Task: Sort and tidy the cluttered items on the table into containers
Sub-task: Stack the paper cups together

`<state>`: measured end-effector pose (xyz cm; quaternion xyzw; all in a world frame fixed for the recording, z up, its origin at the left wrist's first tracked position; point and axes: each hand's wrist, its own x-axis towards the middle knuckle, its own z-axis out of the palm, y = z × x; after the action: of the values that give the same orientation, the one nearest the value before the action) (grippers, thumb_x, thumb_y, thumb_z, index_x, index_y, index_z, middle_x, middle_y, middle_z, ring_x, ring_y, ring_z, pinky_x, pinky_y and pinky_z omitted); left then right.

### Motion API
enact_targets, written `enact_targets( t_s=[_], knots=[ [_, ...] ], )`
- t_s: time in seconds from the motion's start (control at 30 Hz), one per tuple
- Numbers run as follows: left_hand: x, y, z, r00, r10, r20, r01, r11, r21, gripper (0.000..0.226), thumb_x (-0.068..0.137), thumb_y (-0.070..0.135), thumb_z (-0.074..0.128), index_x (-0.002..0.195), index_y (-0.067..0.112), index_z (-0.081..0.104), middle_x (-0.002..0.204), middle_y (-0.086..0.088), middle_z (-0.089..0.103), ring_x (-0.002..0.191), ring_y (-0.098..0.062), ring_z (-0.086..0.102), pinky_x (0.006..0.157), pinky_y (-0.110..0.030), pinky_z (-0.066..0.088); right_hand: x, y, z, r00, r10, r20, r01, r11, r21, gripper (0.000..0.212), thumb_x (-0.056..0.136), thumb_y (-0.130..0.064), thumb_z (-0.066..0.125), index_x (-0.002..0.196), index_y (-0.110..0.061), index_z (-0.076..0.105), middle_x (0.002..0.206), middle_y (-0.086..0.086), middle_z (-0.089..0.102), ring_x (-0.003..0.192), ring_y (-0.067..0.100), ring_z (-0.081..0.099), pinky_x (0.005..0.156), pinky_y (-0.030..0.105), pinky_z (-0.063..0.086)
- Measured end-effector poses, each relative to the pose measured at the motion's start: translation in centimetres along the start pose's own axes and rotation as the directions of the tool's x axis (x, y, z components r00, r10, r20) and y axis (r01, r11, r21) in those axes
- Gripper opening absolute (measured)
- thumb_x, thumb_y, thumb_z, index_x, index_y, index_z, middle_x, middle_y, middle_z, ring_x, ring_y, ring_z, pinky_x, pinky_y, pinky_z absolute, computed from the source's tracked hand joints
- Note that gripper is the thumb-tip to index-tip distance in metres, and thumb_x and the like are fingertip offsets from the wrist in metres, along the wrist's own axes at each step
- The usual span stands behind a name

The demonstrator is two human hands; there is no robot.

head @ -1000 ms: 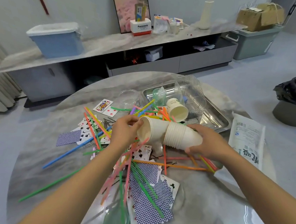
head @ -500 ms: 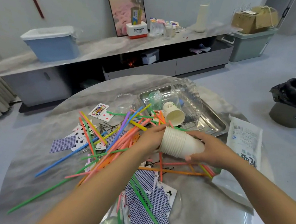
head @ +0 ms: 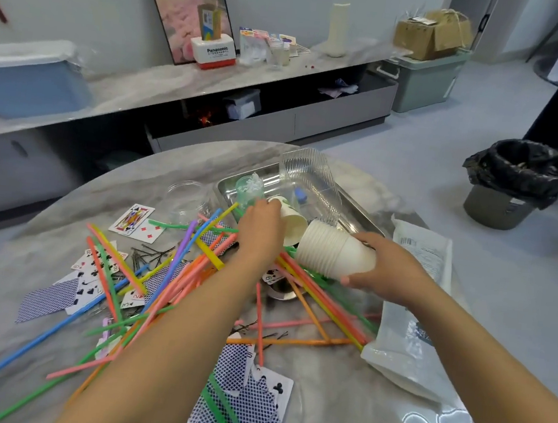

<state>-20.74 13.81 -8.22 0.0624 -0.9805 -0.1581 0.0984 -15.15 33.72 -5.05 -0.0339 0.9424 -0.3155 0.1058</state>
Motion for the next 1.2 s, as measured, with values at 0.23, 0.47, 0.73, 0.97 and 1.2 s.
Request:
enact_targets(
  t_s=[0.23, 0.47, 0.73, 0.97, 1.2],
  knots=[
    [-0.9, -1.0, -4.5, 0.966, 0.000, -0.257, -0.051, 0.980, -0.191, 0.025, 0.097, 0.015, 0.042, 0.103, 0.009, 0.066, 0.097, -0.003, 0.059, 0.089, -0.024, 0.052, 0.066, -0.028, 0.029, -0.5, -0.2, -0.1, 0.999, -0.021, -0.032, 0.022, 0.999, 0.032, 0.074, 0.065, -0.024, 0.081, 0.131, -0.029, 0.047, 0.116, -0.005, 0.056, 0.099, 0.018, 0.053, 0.090, 0.037, 0.045],
    [-5.3, -3.1, -8.8, 0.981, -0.103, 0.164, 0.187, 0.738, -0.649, 0.024, 0.095, 0.016, 0.047, 0.101, 0.011, 0.070, 0.093, -0.002, 0.066, 0.087, -0.018, 0.059, 0.063, -0.022, 0.048, -2.5, -3.6, 0.8, 0.969, -0.245, 0.031, 0.233, 0.949, 0.211, 0.071, 0.064, -0.015, 0.082, 0.127, -0.027, 0.051, 0.115, -0.008, 0.055, 0.104, 0.012, 0.053, 0.082, 0.023, 0.038],
    [-12.2, -7.7, -12.2, 0.868, 0.007, 0.496, 0.410, 0.553, -0.725, 0.083, 0.074, 0.068, 0.060, 0.142, 0.029, 0.031, 0.133, -0.001, 0.052, 0.112, -0.020, 0.058, 0.092, -0.045, 0.052, -5.2, -9.5, 4.7, 0.900, -0.421, 0.114, 0.386, 0.891, 0.239, 0.073, 0.063, -0.022, 0.086, 0.128, -0.028, 0.053, 0.115, -0.014, 0.055, 0.104, 0.006, 0.054, 0.079, 0.010, 0.039],
    [-15.0, -15.0, -15.6, 0.905, -0.105, 0.412, 0.409, 0.484, -0.774, 0.083, 0.071, 0.037, 0.079, 0.141, 0.035, 0.034, 0.129, 0.001, 0.053, 0.104, -0.017, 0.061, 0.068, -0.028, 0.056, -7.0, -15.5, 10.6, 0.854, -0.492, 0.167, 0.450, 0.861, 0.236, 0.069, 0.068, -0.024, 0.081, 0.128, -0.024, 0.049, 0.112, -0.008, 0.056, 0.097, 0.010, 0.055, 0.071, 0.012, 0.042],
    [-15.8, -22.1, -18.5, 0.924, -0.291, 0.249, 0.349, 0.373, -0.860, 0.072, 0.065, 0.028, 0.082, 0.127, 0.016, 0.047, 0.121, -0.007, 0.063, 0.098, -0.017, 0.064, 0.088, -0.041, 0.051, -5.4, -24.2, 17.3, 0.870, -0.471, 0.143, 0.372, 0.820, 0.435, 0.066, 0.067, -0.022, 0.081, 0.124, -0.018, 0.048, 0.109, -0.003, 0.059, 0.101, 0.017, 0.059, 0.085, 0.032, 0.049]
  ],
)
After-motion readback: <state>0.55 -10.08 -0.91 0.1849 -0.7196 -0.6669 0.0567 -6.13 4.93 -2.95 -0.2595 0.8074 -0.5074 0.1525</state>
